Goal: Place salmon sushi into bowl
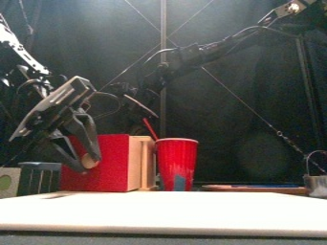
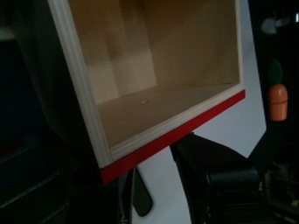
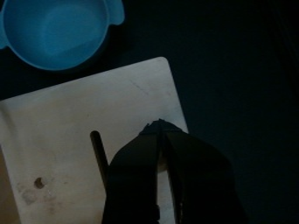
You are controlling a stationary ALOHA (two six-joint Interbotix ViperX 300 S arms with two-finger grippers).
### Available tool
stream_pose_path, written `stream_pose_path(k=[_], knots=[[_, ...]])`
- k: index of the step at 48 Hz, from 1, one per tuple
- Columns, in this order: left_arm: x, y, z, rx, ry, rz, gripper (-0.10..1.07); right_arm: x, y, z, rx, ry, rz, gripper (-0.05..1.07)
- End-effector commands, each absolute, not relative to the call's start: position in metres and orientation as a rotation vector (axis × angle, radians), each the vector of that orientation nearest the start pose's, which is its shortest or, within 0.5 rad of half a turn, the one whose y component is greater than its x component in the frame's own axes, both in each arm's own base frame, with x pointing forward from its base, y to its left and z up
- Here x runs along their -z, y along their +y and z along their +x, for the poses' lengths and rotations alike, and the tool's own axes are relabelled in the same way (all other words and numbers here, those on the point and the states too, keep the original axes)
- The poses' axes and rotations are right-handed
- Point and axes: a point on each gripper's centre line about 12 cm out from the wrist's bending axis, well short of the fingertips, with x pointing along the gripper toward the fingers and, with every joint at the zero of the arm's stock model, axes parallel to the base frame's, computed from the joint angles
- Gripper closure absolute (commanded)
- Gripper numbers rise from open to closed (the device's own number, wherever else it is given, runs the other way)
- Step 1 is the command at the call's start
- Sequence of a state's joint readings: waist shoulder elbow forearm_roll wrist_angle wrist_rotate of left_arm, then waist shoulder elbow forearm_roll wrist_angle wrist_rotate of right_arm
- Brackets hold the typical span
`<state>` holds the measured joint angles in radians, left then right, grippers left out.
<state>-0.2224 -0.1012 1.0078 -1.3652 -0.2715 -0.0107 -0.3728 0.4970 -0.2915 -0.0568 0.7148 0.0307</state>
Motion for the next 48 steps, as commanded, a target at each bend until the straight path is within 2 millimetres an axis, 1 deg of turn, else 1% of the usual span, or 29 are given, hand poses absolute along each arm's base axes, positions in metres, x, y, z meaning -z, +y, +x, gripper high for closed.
stream_pose_path(k=[1, 6, 14, 18, 20, 23, 32, 39, 48], knots=[[-0.114, -0.042, 0.293, -0.545, 0.649, -1.077, 0.19, -0.227, -0.212, 0.518, 0.385, 0.878, 0.142, 0.93], [-0.116, -0.043, 0.292, -0.532, 0.654, -1.076, 0.12, -0.227, -0.211, 0.519, 0.384, 0.878, 0.141, 0.93], [-0.12, -0.045, 0.289, -0.496, 0.662, -1.058, 0.12, -0.227, -0.211, 0.519, 0.384, 0.876, 0.141, 0.93], [-0.125, -0.045, 0.285, -0.462, 0.656, -1.037, 0.12, -0.234, -0.209, 0.518, 0.382, 0.864, 0.139, 0.93], [-0.131, -0.045, 0.282, -0.435, 0.642, -1.02, 0.12, -0.237, -0.208, 0.519, 0.379, 0.857, 0.134, 0.93], [-0.139, -0.044, 0.279, -0.403, 0.619, -1.001, 0.12, -0.247, -0.205, 0.519, 0.375, 0.837, 0.125, 0.93], [-0.162, -0.04, 0.268, -0.325, 0.537, -0.953, 0.12, -0.267, -0.187, 0.52, 0.353, 0.809, 0.082, 0.93], [-0.171, -0.039, 0.253, -0.272, 0.518, -0.938, 0.12, -0.278, -0.171, 0.519, 0.332, 0.798, 0.047, 0.93], [-0.185, -0.037, 0.235, -0.217, 0.468, -0.965, 0.12, -0.284, -0.159, 0.516, 0.316, 0.795, 0.035, 0.93]])
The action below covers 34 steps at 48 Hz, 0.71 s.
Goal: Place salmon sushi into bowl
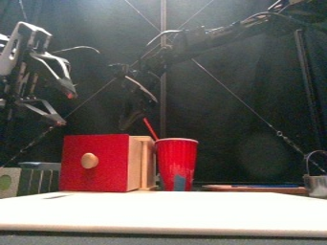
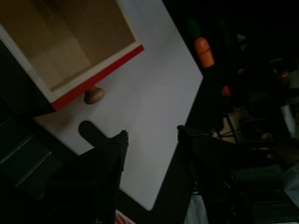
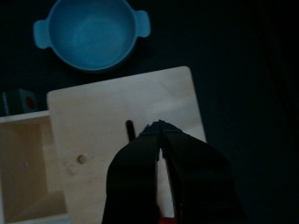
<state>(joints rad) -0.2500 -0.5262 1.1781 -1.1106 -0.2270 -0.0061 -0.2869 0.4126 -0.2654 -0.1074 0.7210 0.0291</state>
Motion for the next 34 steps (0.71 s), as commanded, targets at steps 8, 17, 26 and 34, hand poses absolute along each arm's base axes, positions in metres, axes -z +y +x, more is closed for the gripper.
stream_pose_path(k=[8, 17, 26, 34], knots=[[-0.2, -0.043, 0.228, -0.143, 0.461, -0.997, 0.12, -0.281, -0.152, 0.512, 0.307, 0.803, 0.035, 0.93], [-0.214, -0.038, 0.227, -0.138, 0.407, -1.043, 0.13, -0.276, -0.147, 0.508, 0.3, 0.818, 0.04, 0.93], [-0.222, -0.04, 0.23, -0.129, 0.407, -1.098, 0.13, -0.278, -0.144, 0.503, 0.297, 0.819, 0.038, 0.93], [-0.251, -0.041, 0.24, -0.064, 0.35, -1.058, 0.13, -0.276, -0.144, 0.5, 0.299, 0.817, 0.041, 0.93]])
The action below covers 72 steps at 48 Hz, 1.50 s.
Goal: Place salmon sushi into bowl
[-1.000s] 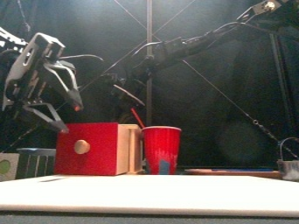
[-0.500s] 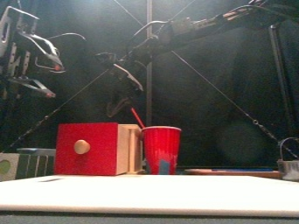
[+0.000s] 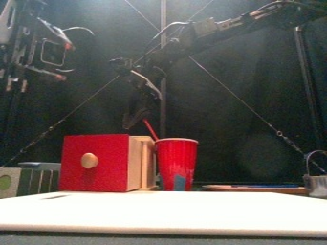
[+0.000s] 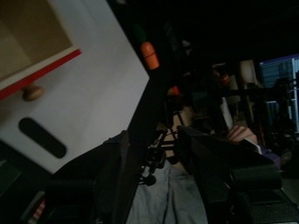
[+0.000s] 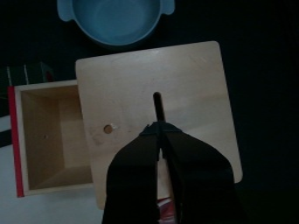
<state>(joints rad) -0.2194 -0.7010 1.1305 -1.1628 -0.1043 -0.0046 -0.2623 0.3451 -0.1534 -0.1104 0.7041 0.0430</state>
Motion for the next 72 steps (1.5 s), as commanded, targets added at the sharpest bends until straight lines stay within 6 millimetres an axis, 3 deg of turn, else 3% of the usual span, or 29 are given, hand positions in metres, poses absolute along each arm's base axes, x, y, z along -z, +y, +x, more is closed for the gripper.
stream_pose_path(k=[1, 12, 28, 38, 44, 57, 65, 72], knots=[[-0.256, -0.042, 0.241, -0.05, 0.345, -1.041, 0.13, -0.274, -0.144, 0.5, 0.299, 0.821, 0.041, 0.93], [-0.308, -0.05, 0.255, 0.087, 0.289, -0.9, 0.13, -0.27, -0.145, 0.498, 0.301, 0.825, 0.045, 0.93], [-0.373, -0.039, 0.261, 0.157, 0.24, -0.726, 0.13, -0.268, -0.145, 0.498, 0.298, 0.817, 0.049, 0.93], [-0.415, -0.023, 0.249, 0.13, 0.149, -0.432, 0.13, -0.269, -0.146, 0.5, 0.299, 0.8, 0.048, 0.93], [-0.428, -0.004, 0.236, 0.055, 0.095, -0.403, 0.13, -0.266, -0.146, 0.5, 0.298, 0.803, 0.048, 0.93], [-0.422, 0.036, 0.219, -0.131, 0.141, -0.467, 0.13, -0.264, -0.147, 0.5, 0.299, 0.807, 0.051, 0.93], [-0.391, 0.052, 0.215, -0.238, 0.279, -0.56, 0.13, -0.264, -0.148, 0.5, 0.302, 0.809, 0.052, 0.93], [-0.365, 0.054, 0.209, -0.318, 0.413, -0.644, 0.13, -0.264, -0.149, 0.5, 0.303, 0.807, 0.054, 0.93]])
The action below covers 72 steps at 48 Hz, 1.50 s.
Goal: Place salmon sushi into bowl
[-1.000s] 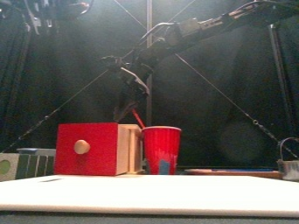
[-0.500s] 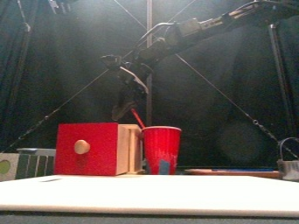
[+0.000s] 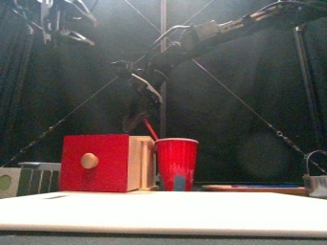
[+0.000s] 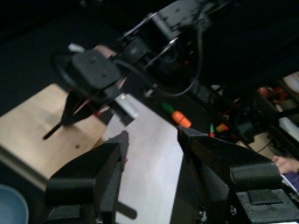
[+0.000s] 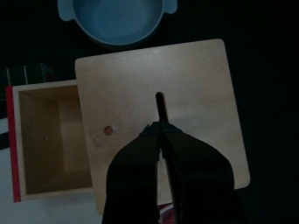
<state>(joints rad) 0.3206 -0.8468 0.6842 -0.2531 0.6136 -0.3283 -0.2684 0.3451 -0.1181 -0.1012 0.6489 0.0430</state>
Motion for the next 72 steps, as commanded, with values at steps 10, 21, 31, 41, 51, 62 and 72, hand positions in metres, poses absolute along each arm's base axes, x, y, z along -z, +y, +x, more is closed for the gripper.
stream_pose_path(k=[10, 21, 31, 41, 51, 62, 72], knots=[[-0.33, 0.047, 0.197, -0.468, 0.6, -0.752, 0.13, -0.262, -0.15, 0.5, 0.305, 0.81, 0.056, 0.93], [-0.304, 0.012, 0.201, -0.491, 0.671, -0.818, 0.13, -0.26, -0.151, 0.5, 0.306, 0.815, 0.057, 0.93], [-0.257, -0.02, 0.2, -0.639, 0.858, -0.897, 0.12, -0.255, -0.151, 0.501, 0.306, 0.824, 0.059, 0.93], [-0.237, -0.049, 0.205, -0.741, 0.935, -0.923, 0.12, -0.251, -0.15, 0.5, 0.304, 0.834, 0.066, 0.93], [-0.219, -0.076, 0.215, -0.797, 1.029, -0.924, 0.11, -0.254, -0.156, 0.5, 0.315, 0.826, 0.071, 0.93], [-0.186, -0.098, 0.222, -0.839, 1.154, -0.968, 0.1, -0.264, -0.156, 0.5, 0.317, 0.798, 0.077, 0.91], [-0.157, -0.121, 0.244, -0.778, 1.177, -1.004, 0.1, -0.289, -0.154, 0.496, 0.316, 0.748, 0.075, 0.91]])
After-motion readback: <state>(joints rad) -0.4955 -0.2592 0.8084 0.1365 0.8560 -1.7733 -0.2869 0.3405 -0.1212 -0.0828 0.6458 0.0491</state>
